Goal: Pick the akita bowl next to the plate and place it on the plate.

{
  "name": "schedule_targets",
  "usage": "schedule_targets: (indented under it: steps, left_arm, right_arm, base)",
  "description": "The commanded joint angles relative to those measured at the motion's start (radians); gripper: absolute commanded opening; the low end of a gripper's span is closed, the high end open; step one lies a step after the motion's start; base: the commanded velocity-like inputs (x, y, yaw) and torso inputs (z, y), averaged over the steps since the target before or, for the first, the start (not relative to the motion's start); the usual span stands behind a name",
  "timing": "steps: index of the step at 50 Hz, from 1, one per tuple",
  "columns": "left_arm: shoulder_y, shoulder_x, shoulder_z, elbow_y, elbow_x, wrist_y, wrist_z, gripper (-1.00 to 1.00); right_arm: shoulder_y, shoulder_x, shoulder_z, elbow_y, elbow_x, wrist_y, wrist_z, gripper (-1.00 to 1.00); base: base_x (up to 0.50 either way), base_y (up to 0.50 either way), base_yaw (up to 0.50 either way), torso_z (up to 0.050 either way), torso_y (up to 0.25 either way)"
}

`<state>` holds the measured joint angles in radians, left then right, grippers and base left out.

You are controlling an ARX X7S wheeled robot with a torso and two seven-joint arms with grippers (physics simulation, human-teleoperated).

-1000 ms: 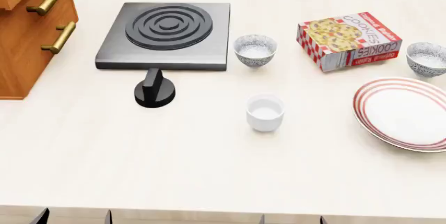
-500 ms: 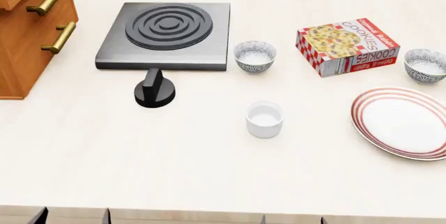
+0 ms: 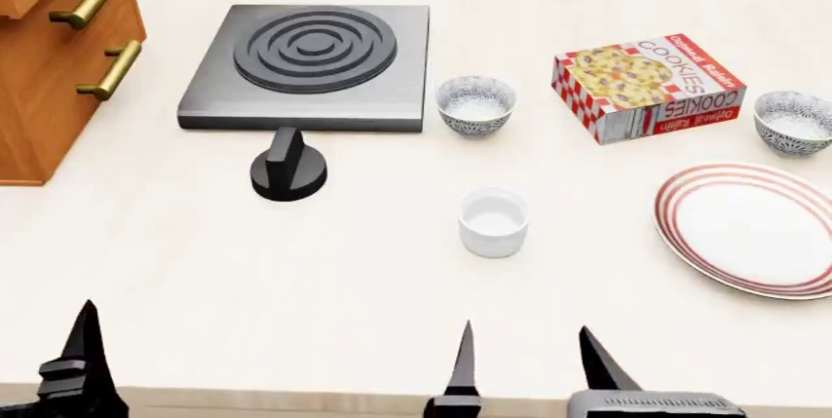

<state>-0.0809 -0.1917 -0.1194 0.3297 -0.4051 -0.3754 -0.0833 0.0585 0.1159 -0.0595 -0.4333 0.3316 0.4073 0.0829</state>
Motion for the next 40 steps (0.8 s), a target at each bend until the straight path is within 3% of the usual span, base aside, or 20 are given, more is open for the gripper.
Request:
schedule_targets:
  steps: [1,10,21,40]
  left_arm:
    - [-0.040,-0.067,-0.124,0.028,-0.101,-0.084,-0.020,1.00]
    - [-0.048,-0.076,-0.206,-0.066,-0.123,-0.017,0.004,1.00]
    - [-0.041,-0.059,-0.211,-0.120,-0.120,0.028,0.015,1.00]
    - [-0.044,-0.064,-0.206,-0.120,-0.125,0.021,-0.003,1.00]
  right_arm:
    - [0.140,0.034,0.071,-0.333,0.239,0.315,0.065,1.00]
    - [0.239,0.044,0.178,-0.398,0.358,0.374,0.118,1.00]
    - [0.198,0.049,0.204,-0.377,0.356,0.316,0.106,1.00]
    - [0.189,0.054,0.206,-0.367,0.388,0.302,0.122,1.00]
  base:
    - [0.00,0.00,0.00,0.000,0.000]
    - [0.00,0.00,0.00,0.000,0.000]
    - [0.00,-0.03,0.00,0.000,0.000]
    - [0.00,-0.40,0.00,0.000,0.000]
